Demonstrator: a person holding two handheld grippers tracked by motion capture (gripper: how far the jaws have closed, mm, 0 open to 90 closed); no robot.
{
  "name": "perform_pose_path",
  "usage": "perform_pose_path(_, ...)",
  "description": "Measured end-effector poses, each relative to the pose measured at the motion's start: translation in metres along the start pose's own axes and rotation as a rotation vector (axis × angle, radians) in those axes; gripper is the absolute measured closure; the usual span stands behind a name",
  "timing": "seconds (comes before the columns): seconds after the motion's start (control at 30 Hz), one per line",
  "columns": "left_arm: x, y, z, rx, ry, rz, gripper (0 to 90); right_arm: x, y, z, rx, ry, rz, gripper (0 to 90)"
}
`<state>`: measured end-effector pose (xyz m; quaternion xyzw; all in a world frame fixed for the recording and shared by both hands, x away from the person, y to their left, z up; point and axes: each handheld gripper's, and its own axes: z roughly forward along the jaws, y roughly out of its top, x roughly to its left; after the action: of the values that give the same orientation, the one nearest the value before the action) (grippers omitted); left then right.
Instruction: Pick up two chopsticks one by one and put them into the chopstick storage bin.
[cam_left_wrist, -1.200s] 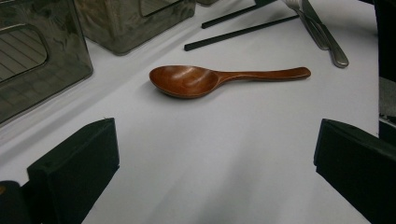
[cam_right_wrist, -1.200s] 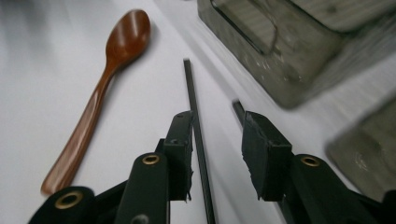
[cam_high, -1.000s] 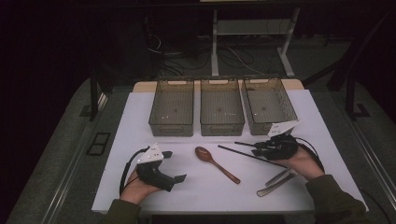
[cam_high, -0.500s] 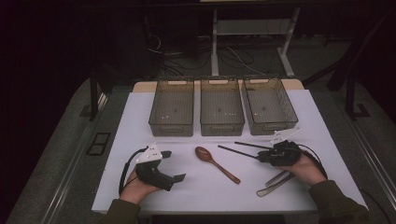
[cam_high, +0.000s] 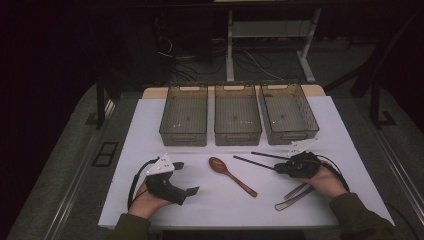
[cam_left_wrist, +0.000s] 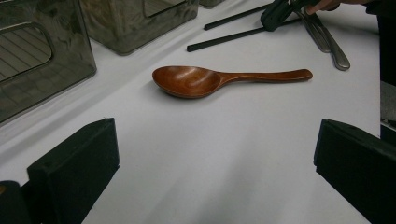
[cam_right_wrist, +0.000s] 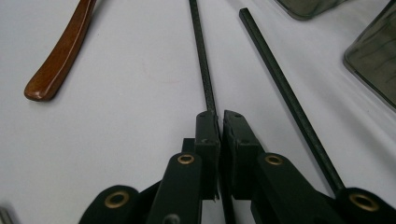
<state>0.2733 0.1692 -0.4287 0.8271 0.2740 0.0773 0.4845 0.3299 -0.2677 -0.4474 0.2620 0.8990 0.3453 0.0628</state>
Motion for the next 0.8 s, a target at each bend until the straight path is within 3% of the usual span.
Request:
perform_pose_path(0.23,0.0,0.0,0.0,0.0,-0.002,0.0,0.0,-0.001,0.0,0.0,-0.004,0.007,-0.011,84.7)
perform_pose_path(0.4,0.0,0.0,0.0,-0.001,-0.002,0.001,0.0,-0.002,-0.001,-0.002,-0.012,0.031,0.006,85.1)
perform_pose_path(0.8,0.0,0.0,0.0,0.0,-0.003,0.002,0.0,-0.001,0.003,-0.015,-0.081,0.04,0.017,85.2)
